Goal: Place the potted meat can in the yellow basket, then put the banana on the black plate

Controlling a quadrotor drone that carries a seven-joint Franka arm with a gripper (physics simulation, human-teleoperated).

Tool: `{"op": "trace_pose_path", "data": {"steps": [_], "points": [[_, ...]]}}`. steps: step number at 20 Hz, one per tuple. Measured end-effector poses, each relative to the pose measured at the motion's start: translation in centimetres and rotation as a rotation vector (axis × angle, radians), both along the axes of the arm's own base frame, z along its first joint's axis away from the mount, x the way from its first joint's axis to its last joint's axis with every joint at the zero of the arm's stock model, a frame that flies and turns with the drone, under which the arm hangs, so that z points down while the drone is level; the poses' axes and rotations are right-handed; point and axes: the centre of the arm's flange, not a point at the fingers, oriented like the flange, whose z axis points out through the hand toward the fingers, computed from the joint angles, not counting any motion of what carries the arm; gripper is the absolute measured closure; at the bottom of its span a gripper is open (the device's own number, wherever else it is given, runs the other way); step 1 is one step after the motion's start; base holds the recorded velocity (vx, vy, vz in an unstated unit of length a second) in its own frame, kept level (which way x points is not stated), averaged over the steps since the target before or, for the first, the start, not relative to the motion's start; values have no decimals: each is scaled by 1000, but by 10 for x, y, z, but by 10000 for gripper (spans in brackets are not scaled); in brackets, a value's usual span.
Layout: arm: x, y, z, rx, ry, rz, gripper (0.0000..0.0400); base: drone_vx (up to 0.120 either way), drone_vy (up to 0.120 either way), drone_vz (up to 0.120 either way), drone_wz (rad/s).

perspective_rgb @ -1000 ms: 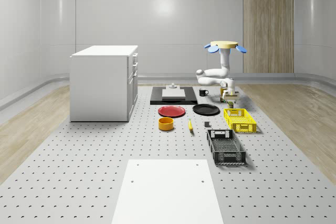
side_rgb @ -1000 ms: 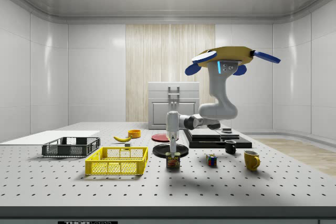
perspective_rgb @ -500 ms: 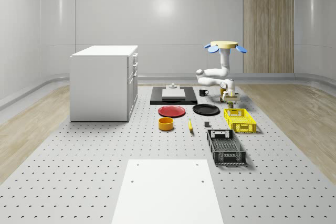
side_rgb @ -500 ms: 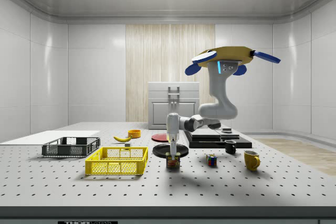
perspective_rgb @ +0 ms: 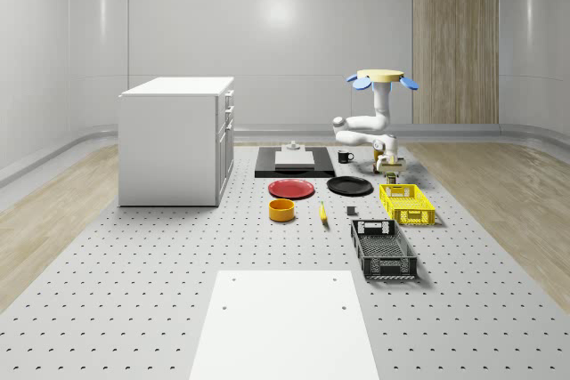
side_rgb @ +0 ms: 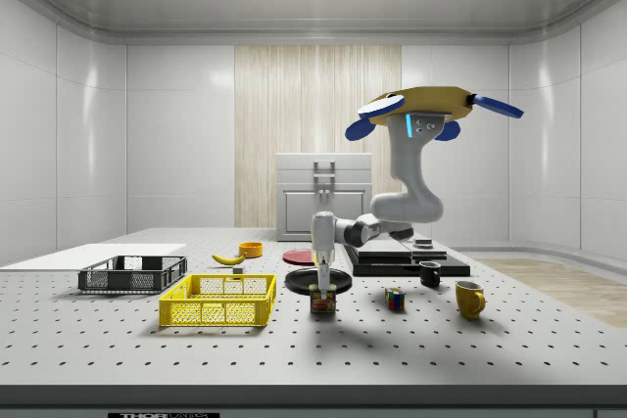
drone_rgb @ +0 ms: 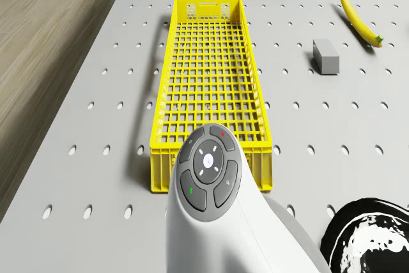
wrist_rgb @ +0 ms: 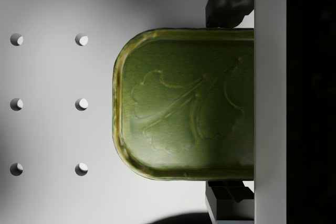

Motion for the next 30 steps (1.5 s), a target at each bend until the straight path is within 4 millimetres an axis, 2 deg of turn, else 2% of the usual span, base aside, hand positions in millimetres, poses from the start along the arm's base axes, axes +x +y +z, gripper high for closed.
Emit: {"op": "trace_pose_path", "data": {"steps": [3, 6, 9, 16, 21, 27, 30], "points": [[0, 0, 2, 0, 0, 0, 0, 0, 0, 0, 0], [0, 0, 3, 0, 0, 0, 79, 0, 0, 0, 0], [0, 1, 4, 0, 0, 0, 114, 0, 0, 0, 0], [0, 1, 0, -4, 1, -20, 111, 0, 0, 0, 0], [0, 1, -15, -6, 2, -9, 111, 0, 0, 112, 0], [0, 1, -23, -6, 2, -3, 112, 120, 0, 120, 0], [0, 1, -24, -6, 2, -2, 112, 120, 0, 13, 0]]}}
